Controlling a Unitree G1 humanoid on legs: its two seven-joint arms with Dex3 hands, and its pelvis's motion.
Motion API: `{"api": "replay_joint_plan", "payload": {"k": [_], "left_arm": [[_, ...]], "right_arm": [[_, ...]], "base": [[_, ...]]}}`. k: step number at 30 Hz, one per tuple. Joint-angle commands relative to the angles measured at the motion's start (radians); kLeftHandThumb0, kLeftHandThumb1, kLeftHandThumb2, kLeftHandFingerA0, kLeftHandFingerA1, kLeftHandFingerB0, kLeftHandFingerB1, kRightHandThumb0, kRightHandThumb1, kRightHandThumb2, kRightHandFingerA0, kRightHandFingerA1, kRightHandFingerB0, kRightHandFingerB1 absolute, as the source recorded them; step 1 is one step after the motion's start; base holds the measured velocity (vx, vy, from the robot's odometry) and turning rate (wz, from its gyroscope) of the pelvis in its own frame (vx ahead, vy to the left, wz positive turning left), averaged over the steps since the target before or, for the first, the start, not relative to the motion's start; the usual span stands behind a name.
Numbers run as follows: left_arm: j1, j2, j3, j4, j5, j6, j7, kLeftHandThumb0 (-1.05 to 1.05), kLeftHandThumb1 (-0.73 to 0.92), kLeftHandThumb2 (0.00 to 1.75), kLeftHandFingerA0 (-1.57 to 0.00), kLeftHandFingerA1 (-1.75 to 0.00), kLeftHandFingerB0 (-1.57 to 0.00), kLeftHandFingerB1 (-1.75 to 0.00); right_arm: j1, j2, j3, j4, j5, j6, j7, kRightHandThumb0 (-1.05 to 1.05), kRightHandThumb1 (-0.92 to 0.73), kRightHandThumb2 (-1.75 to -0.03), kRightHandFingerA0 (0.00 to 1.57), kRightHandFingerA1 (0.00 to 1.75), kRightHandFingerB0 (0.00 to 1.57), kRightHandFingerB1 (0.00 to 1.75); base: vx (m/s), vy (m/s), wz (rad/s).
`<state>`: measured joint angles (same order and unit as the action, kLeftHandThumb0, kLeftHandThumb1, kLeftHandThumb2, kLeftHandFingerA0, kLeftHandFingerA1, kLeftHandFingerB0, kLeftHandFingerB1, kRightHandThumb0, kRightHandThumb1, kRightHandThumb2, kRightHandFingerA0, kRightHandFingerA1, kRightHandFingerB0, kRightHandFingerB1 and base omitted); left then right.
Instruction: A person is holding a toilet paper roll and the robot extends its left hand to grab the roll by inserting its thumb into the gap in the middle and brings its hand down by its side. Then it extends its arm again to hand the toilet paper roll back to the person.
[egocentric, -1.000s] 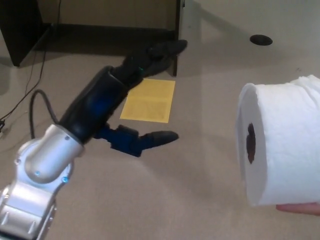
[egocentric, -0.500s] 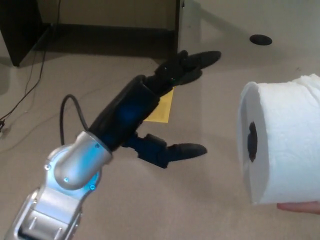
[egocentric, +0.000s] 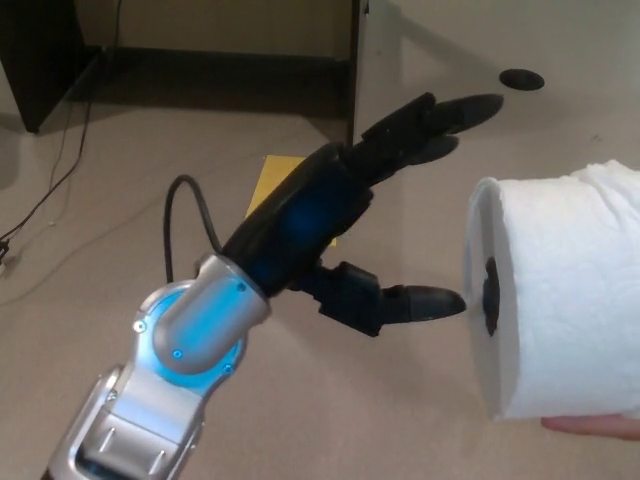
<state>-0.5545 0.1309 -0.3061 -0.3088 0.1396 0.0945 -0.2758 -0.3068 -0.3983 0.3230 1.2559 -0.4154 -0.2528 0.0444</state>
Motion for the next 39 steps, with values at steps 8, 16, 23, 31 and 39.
{"api": "replay_joint_plan", "payload": {"k": [8,16,23,31,39], "left_arm": [[-0.044,-0.041,-0.007,-0.029,0.034,0.093,0.0,-0.25,0.28,0.85,-0.09,-0.51,-0.06,-0.5],[-0.044,-0.057,-0.035,-0.053,0.066,0.124,0.004,-0.49,0.39,0.62,-0.23,-0.41,-0.13,-0.33],[-0.05,-0.084,-0.053,0.022,0.08,0.028,0.026,-0.49,0.39,0.63,-0.26,-0.41,-0.14,-0.33],[-0.072,-0.125,-0.069,0.07,0.083,0.023,0.028,-0.5,0.39,0.64,-0.24,-0.41,-0.14,-0.33],[-0.142,-0.188,-0.096,0.137,0.115,0.029,0.044,-0.51,0.39,0.64,-0.26,-0.41,-0.15,-0.34]], "right_arm": [[0.0,-0.006,-0.01,0.003,-0.008,-0.008,-0.009,-0.41,-0.67,-0.62,0.76,0.8,0.35,0.33],[0.0,-0.003,-0.009,0.0,-0.014,0.002,-0.01,-0.41,-0.68,-0.61,0.74,0.73,0.34,0.33],[0.0,-0.004,-0.01,0.0,-0.013,-0.01,-0.011,-0.4,-0.67,-0.62,0.79,0.8,0.35,0.34],[0.0,-0.001,-0.02,-0.003,-0.004,-0.001,0.002,-0.4,-0.68,-0.61,0.75,0.78,0.35,0.33],[-0.002,0.001,-0.019,-0.004,-0.009,0.0,-0.001,-0.4,-0.67,-0.6,0.79,0.8,0.34,0.33]], "base": [[0.0,0.0,0.0],[0.0,0.0,0.0],[0.0,0.0,0.0],[0.0,0.0,0.0],[0.0,0.0,0.0]]}}
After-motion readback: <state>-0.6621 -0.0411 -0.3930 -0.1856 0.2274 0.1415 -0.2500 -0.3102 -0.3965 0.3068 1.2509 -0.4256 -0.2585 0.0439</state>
